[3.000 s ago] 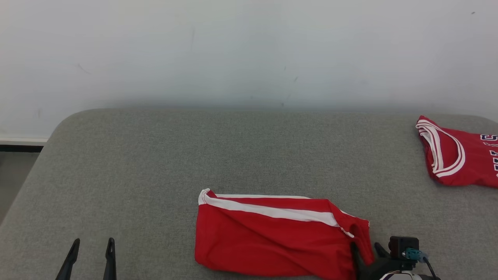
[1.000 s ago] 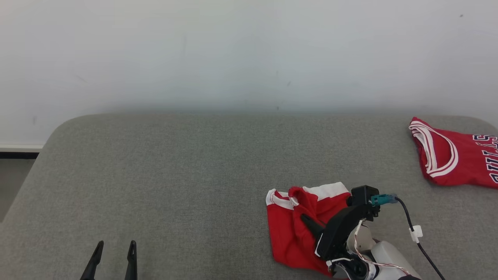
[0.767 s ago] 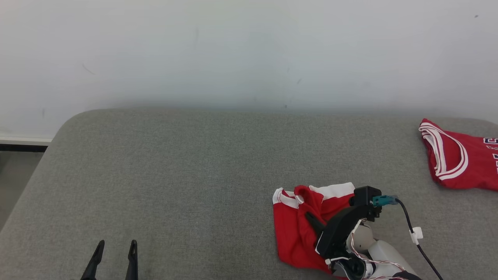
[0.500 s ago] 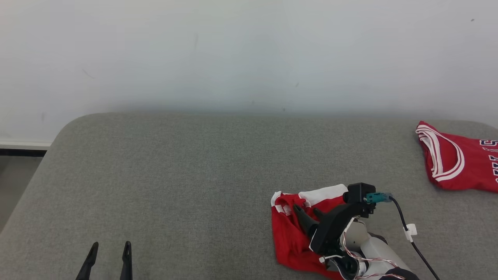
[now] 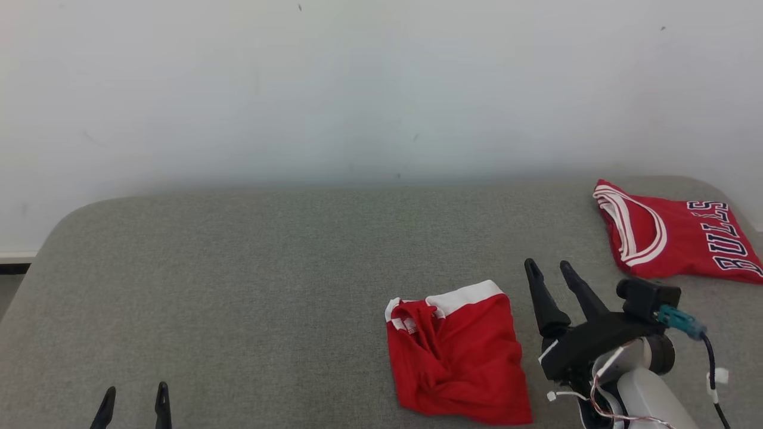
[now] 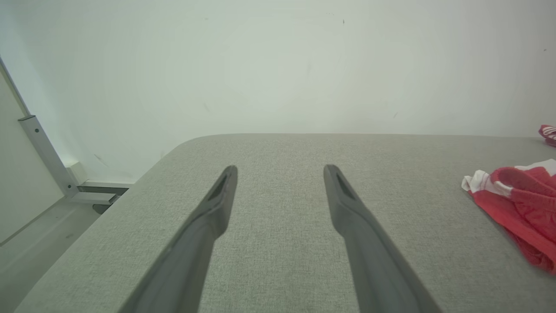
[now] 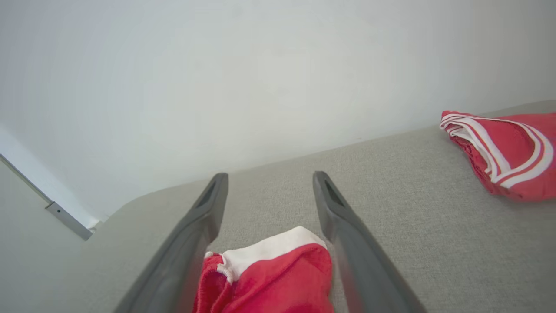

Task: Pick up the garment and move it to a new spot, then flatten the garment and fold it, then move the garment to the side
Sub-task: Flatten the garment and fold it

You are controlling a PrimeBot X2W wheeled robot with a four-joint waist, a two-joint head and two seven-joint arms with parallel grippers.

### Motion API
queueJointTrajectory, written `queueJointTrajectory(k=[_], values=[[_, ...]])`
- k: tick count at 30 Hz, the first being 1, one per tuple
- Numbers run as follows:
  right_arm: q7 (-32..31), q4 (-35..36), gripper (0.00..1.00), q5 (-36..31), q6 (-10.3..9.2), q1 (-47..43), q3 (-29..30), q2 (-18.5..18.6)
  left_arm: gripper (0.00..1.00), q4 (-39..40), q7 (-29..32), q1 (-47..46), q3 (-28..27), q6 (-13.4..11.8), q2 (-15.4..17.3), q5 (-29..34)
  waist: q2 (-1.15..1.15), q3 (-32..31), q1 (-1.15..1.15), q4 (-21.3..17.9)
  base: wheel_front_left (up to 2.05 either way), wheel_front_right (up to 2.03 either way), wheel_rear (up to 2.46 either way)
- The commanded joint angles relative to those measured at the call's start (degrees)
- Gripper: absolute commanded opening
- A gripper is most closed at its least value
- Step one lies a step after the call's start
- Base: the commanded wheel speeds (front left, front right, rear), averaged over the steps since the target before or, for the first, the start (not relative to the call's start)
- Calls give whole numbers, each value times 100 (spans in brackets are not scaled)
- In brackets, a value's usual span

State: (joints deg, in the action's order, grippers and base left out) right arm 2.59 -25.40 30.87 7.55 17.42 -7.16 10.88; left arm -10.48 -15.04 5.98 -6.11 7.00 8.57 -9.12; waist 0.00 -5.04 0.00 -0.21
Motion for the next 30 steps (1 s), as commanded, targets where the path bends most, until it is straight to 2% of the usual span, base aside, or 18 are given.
queueJointTrajectory(k=[1, 2, 4, 7, 10, 13, 20, 30], values=[[194, 214, 100, -209, -12, -217, 31, 42, 100, 51, -17, 95, -41, -33, 2, 54, 0, -9, 0, -122, 0, 0, 0], [194, 214, 100, -209, -12, -217, 31, 42, 100, 51, -17, 95, -41, -33, 2, 54, 0, -9, 0, -122, 0, 0, 0], [594, 645, 100, -613, -12, -565, 75, 104, 100, 113, -17, 146, -79, -32, -21, 77, 0, -18, 0, -199, 0, 0, 0], [772, 848, 100, -696, -12, -795, 194, 11, 100, 141, -17, 171, -96, -35, -37, 95, 0, -31, 0, -235, 0, 0, 0], [1009, 1205, 100, -1056, -12, -1097, 242, 91, 100, 177, -17, 182, -125, -34, -49, 118, 0, -49, 0, -268, 0, 0, 0], [1165, 1494, 100, -1245, -12, -1479, 387, -21, 100, 193, -17, 188, -168, -28, -44, 120, 0, -64, 0, -288, 0, 0, 0], [1254, 1890, 100, -1584, -12, -2195, 424, -198, 100, 223, -17, 317, -221, -16, -90, 143, 0, -111, 0, -349, 0, 0, 0], [1260, 2076, 100, -1874, -12, -2546, 440, -394, 100, 238, -17, 398, -213, 1, -123, 175, 0, -140, 0, -349, 0, 0, 0]])
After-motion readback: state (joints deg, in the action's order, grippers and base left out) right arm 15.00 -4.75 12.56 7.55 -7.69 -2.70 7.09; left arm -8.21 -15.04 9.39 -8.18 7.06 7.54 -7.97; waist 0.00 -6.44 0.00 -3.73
